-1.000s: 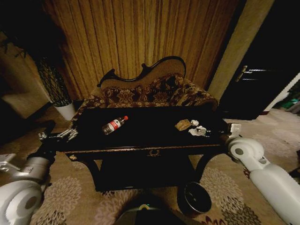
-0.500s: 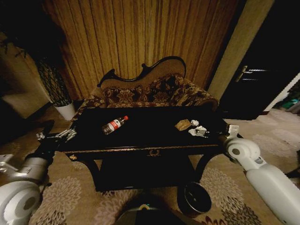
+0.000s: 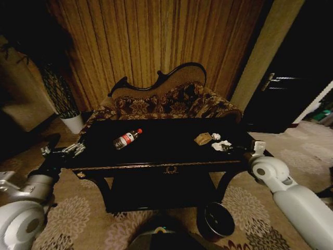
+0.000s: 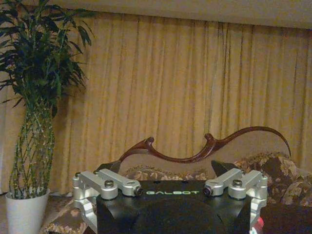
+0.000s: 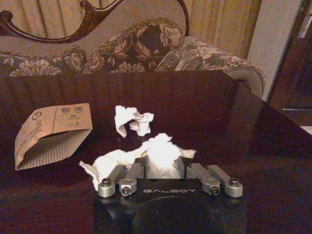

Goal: Move to the front of the table and place the trash on the table into the trash bin.

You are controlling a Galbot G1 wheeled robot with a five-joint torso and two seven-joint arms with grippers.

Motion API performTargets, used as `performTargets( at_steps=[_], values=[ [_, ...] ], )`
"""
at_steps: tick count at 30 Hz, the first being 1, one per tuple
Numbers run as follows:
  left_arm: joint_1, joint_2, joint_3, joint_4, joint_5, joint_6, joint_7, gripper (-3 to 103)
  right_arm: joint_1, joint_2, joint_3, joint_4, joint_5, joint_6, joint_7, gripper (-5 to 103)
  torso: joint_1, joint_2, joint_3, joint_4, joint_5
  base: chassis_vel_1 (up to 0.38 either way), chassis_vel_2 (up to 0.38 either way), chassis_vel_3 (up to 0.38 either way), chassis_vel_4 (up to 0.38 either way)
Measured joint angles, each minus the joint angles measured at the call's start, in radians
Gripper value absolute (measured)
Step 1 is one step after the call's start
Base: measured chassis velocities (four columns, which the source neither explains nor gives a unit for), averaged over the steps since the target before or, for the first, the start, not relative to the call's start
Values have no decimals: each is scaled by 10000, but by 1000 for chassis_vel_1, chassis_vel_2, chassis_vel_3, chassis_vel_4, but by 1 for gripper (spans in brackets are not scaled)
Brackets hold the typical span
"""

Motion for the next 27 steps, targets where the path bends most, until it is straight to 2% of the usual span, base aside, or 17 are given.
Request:
performTargets(
  at_steps=[2, 4, 7, 12, 17, 18, 20, 21, 24, 25, 27],
  values=[
    [-20, 27, 1, 0, -3, -2, 1, 100, -45, -3, 8, -1, -21, 26, -26, 21, 0, 0, 0, -1, 0, 0, 0, 0, 0],
    [-22, 29, 1, 0, -7, -2, 1, 100, -61, -3, 15, -1, -31, 40, -31, 21, 0, 0, 0, -1, 0, 0, 0, 0, 0],
    [-15, 21, 5, 0, -13, -2, 1, 100, -98, 3, 30, 3, -48, 54, -36, 5, 0, 0, 0, 0, 0, 0, 0, 0, 0],
    [-8, -3, -57, 0, -35, -2, -2, 100, -120, 28, 47, 66, -50, 55, -65, 0, 0, 0, 0, 0, 0, 0, 0, 0, 0],
    [3, -24, -58, 0, -38, -2, -5, 100, -171, 43, 94, 83, -51, 79, -140, 0, 0, 0, 0, 0, 0, 0, 0, 0, 0],
    [5, -26, -58, 0, -38, -2, -5, 100, -221, 89, 136, 86, -112, 300, -285, 0, 0, 0, 0, -1, 0, 0, 0, 0, 0],
    [10, -28, -59, 0, -39, -2, -7, 100, -365, 287, 231, 63, -495, 1385, -764, 0, 0, 0, 0, 0, 0, 0, 0, 0, 0],
    [10, -28, -59, 0, -39, -2, -7, 100, -365, 287, 231, 63, -495, 1385, -764, 0, 0, 0, 0, 0, 0, 0, 0, 0, 0],
    [21, -32, -66, 0, -42, -9, -12, 100, -608, 728, 441, 112, -1171, 3112, -1550, 0, 0, 0, 0, -1, 0, 0, 0, 0, 0],
    [21, -32, -66, 0, -42, -9, -12, 100, -608, 728, 441, 112, -1171, 3112, -1550, 0, 0, 0, 0, -1, 0, 0, 0, 0, 0],
    [16, -43, -52, 0, -43, -13, -14, 100, -834, 1020, 576, 318, -1574, 3923, -1837, 0, 0, 0, 0, 0, 0, 0, 0, 0, 0]
  ],
)
